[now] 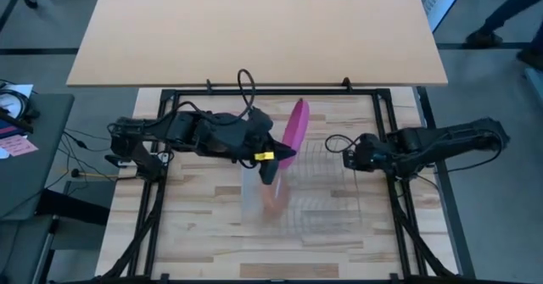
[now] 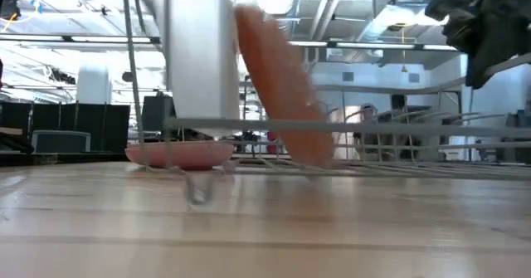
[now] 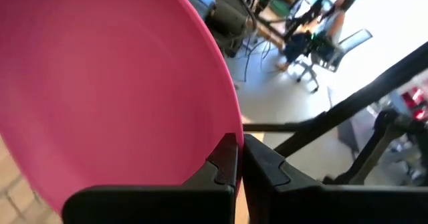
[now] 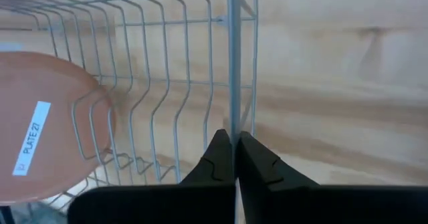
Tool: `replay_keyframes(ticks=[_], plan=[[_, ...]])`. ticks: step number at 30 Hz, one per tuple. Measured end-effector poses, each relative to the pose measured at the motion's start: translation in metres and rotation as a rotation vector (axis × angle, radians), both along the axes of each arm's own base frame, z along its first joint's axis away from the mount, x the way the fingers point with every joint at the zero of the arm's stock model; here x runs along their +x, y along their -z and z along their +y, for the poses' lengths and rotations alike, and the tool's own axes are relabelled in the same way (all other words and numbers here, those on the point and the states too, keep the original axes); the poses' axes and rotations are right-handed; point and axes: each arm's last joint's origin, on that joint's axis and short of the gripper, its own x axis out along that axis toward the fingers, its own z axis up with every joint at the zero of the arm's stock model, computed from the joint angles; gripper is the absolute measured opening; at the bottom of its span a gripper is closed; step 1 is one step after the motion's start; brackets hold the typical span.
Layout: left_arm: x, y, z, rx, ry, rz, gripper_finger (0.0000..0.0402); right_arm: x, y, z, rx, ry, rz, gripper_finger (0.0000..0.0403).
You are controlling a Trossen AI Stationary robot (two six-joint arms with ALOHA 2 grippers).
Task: Sort dishes
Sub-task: Put the pink plate in the dish rack
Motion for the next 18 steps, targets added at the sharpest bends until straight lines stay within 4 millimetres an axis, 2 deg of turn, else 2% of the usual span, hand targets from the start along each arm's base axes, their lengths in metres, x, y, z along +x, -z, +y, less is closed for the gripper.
replay_keyframes(ticks=[6,12,18], plan=[[-0.012,-0.007,0.018,0.066,0.009,0.022,0.0000,0.002,0.000,-0.019,-0.032,0.084,-0.008,0.0001],[-0.010,-0.008,0.039,0.070,0.072,0.025,0.0000,0.001,0.000,-0.040,-0.059,0.107,-0.003,0.0001],[-0.010,-0.009,0.049,0.055,0.061,0.015,0.0000,0.001,0.000,-0.052,-0.066,0.140,-0.007,0.0010]])
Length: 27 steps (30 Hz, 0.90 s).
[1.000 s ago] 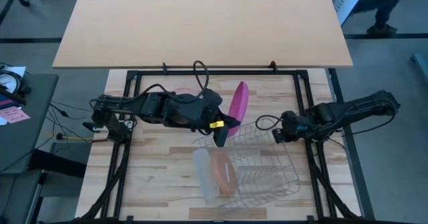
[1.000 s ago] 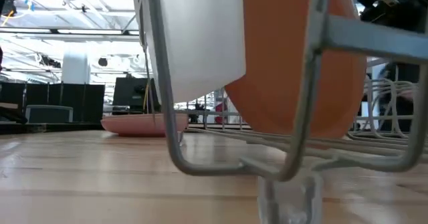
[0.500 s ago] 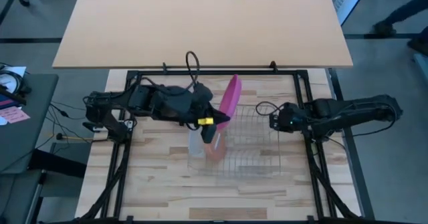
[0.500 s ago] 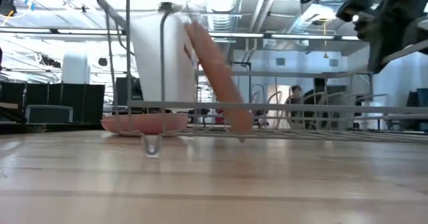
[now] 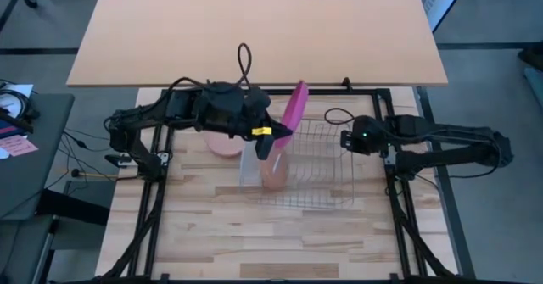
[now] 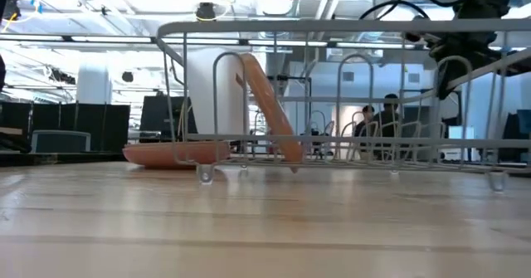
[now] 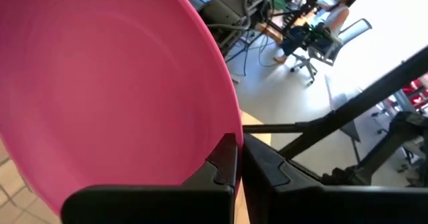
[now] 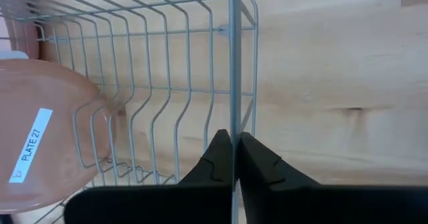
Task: Sort dishes
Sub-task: Put the pink plate in the dish rack
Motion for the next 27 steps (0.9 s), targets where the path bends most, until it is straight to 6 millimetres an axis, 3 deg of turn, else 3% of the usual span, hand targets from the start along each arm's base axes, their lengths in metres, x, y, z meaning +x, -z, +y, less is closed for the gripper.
replay_keyframes(ticks=[13,22,27], plan=[[0.001,0.000,0.008,-0.051,-0.125,-0.016,0.0000,0.001,0.003,-0.012,-0.031,0.017,0.030,0.0072],[0.011,0.013,0.002,-0.227,-0.177,-0.017,0.0000,-0.027,-0.028,-0.009,-0.039,-0.032,0.128,0.0171],[0.028,0.025,-0.002,-0.286,-0.201,-0.121,0.0000,-0.037,-0.050,-0.009,-0.101,-0.065,0.043,0.0229]])
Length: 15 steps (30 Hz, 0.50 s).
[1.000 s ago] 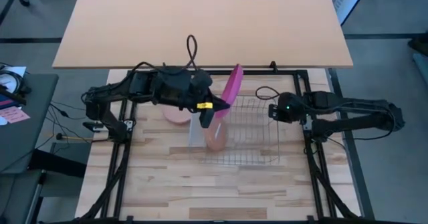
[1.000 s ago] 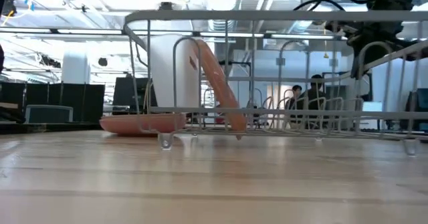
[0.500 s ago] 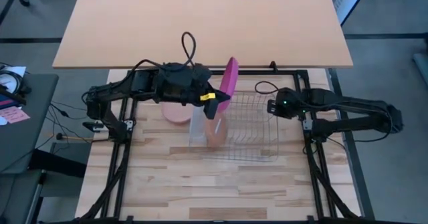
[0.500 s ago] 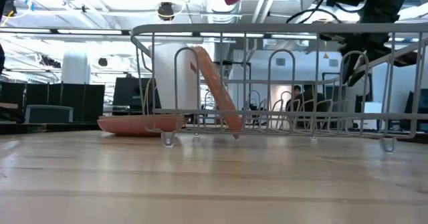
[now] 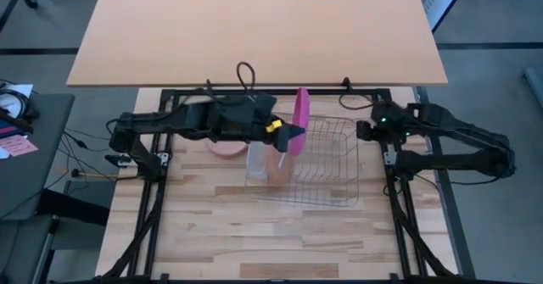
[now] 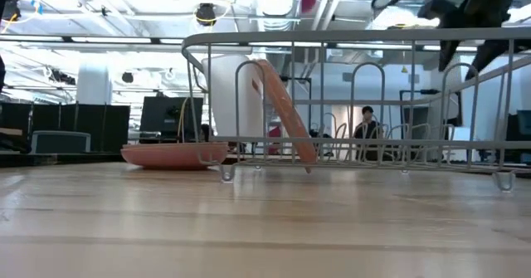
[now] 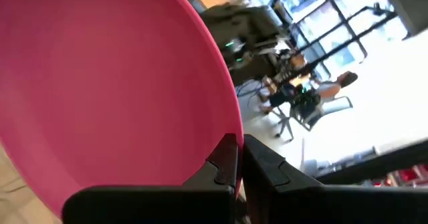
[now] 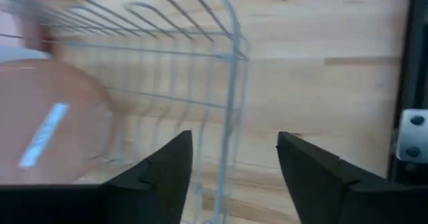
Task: Sort dishes
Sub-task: Put the pink plate in the dish rack
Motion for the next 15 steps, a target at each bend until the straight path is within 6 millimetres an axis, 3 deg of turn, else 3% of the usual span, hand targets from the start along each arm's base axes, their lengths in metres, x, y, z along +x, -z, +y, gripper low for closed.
replay_keyframes(ticks=[8,15], plan=[[0.031,0.056,-0.001,-0.154,-0.044,-0.070,0.0000,-0.018,-0.040,0.005,-0.138,-0.106,-0.145,0.0249],[0.038,0.100,0.000,-0.223,-0.112,-0.024,0.0000,-0.031,-0.050,0.009,-0.205,-0.144,-0.189,0.0249]])
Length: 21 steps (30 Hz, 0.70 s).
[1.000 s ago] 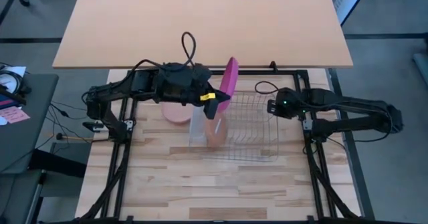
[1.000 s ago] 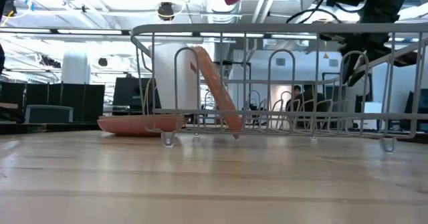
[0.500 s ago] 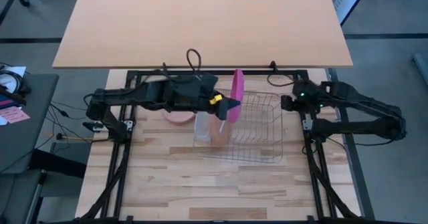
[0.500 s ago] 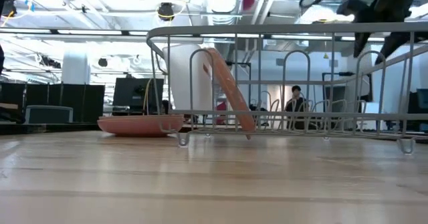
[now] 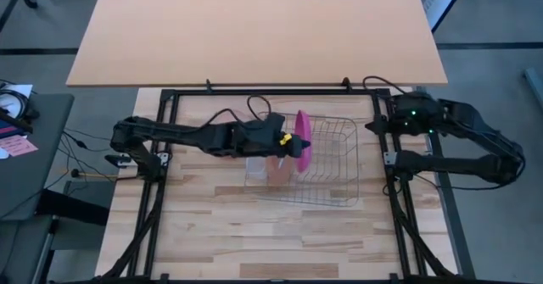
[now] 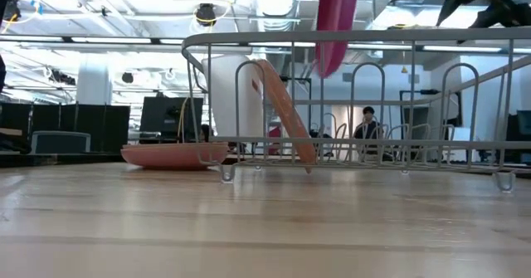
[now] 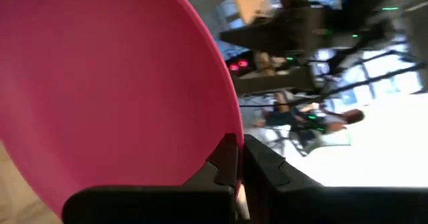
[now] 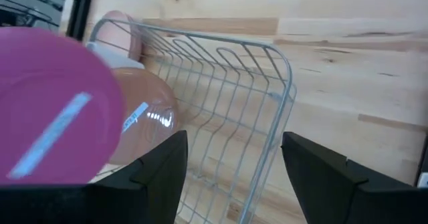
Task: Sort dishes
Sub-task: Put the pink plate in the dish rack
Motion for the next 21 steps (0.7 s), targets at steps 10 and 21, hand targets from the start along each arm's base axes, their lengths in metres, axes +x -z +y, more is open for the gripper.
replay_keyframes(ticks=[10,21], plan=[[0.004,0.036,0.004,-0.012,-0.028,-0.003,0.0000,-0.003,-0.002,0.002,-0.031,-0.033,-0.010,0.0249],[0.004,0.040,0.001,0.051,0.068,0.005,0.0000,-0.003,-0.001,0.001,-0.042,-0.049,0.000,0.0249]])
